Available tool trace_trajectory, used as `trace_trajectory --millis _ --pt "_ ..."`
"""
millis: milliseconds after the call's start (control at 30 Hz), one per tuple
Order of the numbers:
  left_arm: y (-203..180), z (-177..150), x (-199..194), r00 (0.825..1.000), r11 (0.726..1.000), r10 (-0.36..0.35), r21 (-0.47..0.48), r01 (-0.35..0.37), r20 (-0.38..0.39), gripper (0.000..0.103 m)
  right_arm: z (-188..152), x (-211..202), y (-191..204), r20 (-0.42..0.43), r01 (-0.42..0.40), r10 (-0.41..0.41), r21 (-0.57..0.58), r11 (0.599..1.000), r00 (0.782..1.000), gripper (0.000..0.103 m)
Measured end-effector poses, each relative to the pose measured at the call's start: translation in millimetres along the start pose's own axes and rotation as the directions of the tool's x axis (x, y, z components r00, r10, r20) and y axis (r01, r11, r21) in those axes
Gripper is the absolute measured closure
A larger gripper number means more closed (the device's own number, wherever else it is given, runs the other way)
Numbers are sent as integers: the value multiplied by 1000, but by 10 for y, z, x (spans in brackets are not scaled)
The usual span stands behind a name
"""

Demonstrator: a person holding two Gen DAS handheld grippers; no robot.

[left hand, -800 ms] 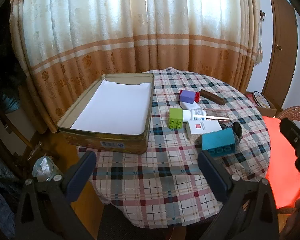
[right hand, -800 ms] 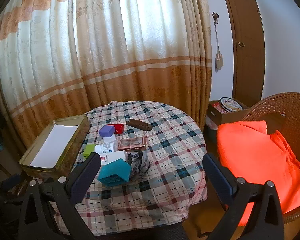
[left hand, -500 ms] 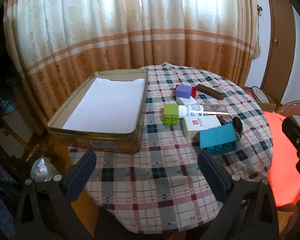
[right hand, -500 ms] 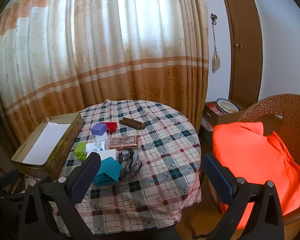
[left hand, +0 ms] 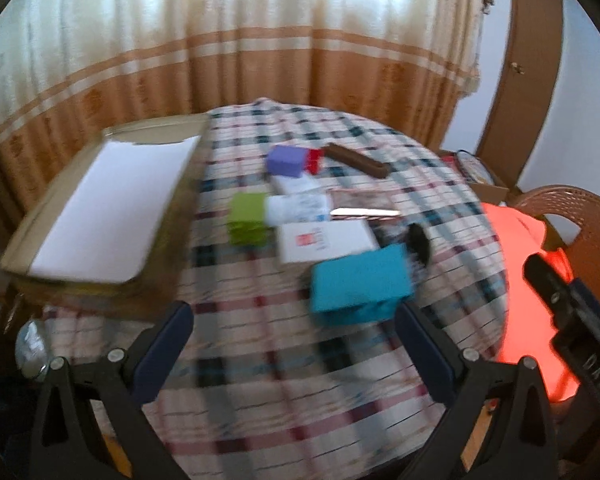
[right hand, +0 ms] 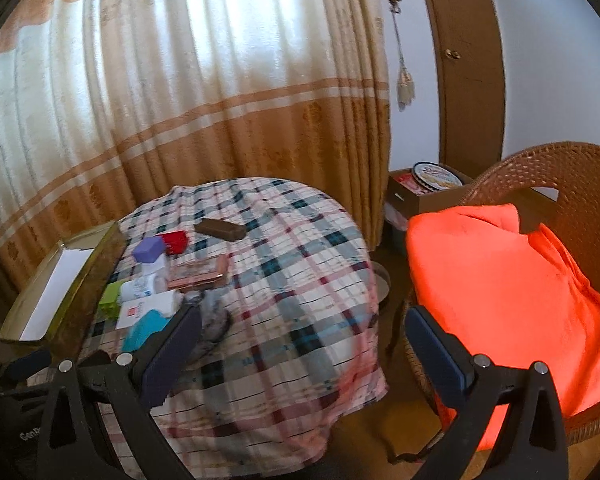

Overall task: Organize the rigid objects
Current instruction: 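Grasp the teal block with the left gripper, then release the teal block in the gold tray while the right gripper places the sparkly object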

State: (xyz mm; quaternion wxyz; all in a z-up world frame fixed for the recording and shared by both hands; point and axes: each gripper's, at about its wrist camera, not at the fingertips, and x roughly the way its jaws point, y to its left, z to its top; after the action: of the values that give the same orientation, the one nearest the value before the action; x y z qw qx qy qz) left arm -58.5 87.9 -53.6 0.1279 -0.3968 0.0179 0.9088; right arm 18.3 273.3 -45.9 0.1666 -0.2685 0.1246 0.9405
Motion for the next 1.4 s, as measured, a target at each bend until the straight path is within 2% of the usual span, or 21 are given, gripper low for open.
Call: trace_trajectory --millis 133,267,367,467,533,700,933,1033,1133,1333,1367,1400 --pt "-167 83 161 1000 1000 -16 26 17 -15 5 27 29 -94 1 13 -13 19 1000 1000 0" --pt "-238 116 396 995 999 -48 20 50 -83 15 17 75 -175 -12 23 -23 33 999 1000 0" --pt "-230 105 499 993 998 -53 16 55 -106 27 15 105 -221 -21 25 -24 46 999 999 0" --pt "-161 83 532 991 997 -78 -27 76 -108 33 20 127 -234 -21 26 -25 45 999 999 0" --pt "-121 80 544 991 996 -89 -40 85 -103 34 19 151 -228 -28 23 -22 46 999 999 0" --pt "-58 64 514 993 998 -65 -27 62 -95 34 6 203 -169 -49 9 -8 39 999 999 0" --pt "142 130 143 1000 1000 4 -7 -4 18 34 12 303 98 -88 -82 81 -4 997 993 1" --pt "240 198 -20 995 997 70 6 -70 69 34 27 402 266 -122 -116 112 -30 993 986 11" --pt "383 270 -113 991 996 87 -14 -86 99 34 37 549 461 -175 -155 143 -56 986 974 22" --pt "592 328 -184 985 992 126 -28 -124 121 34 12 844 703 -279 -168 143 -66 984 950 23" --pt "616 330 -183 985 991 129 -33 -126 119 34 2 886 743 -290 -158 128 -82 984 948 24" --pt "641 334 -178 984 991 132 -38 -128 117 34 -10 908 765 -297 -155 122 -89 984 947 29"
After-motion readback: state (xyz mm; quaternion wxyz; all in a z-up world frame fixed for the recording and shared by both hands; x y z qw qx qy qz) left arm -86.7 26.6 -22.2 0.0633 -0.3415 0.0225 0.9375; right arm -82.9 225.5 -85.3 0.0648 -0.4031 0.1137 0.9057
